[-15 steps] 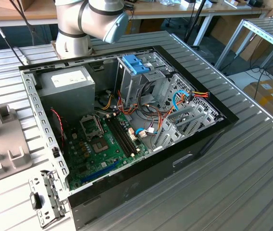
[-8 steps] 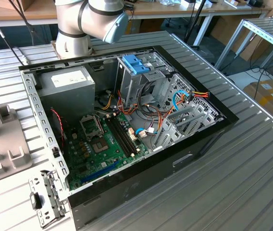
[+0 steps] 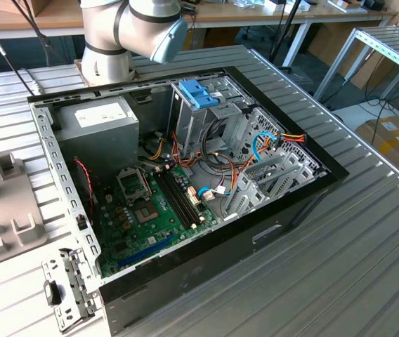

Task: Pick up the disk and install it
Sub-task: 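Reach for the disk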

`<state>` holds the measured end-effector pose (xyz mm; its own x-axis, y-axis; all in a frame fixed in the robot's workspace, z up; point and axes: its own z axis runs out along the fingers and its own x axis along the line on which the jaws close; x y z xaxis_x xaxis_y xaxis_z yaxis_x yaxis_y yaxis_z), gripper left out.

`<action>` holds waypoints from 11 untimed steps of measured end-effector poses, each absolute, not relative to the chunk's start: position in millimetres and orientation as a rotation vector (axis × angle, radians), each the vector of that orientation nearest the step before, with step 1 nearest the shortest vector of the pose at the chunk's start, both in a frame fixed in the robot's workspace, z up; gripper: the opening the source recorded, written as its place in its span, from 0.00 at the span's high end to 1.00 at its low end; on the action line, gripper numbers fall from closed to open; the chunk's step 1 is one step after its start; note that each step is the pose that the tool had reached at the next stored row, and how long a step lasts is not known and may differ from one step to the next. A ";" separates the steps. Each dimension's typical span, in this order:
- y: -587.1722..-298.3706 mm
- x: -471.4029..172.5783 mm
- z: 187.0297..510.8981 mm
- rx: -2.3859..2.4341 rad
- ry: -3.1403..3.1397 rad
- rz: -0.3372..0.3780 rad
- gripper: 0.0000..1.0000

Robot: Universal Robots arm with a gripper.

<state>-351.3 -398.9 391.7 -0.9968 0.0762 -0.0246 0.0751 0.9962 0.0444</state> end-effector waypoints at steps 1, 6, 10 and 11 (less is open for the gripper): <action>-398.9 -351.7 391.7 0.118 3.112 0.068 0.89; -398.9 -354.6 391.6 0.118 3.112 0.068 0.89; -399.0 -356.6 391.5 0.118 3.112 0.068 0.89; -398.9 -357.0 391.5 0.118 3.112 0.068 0.89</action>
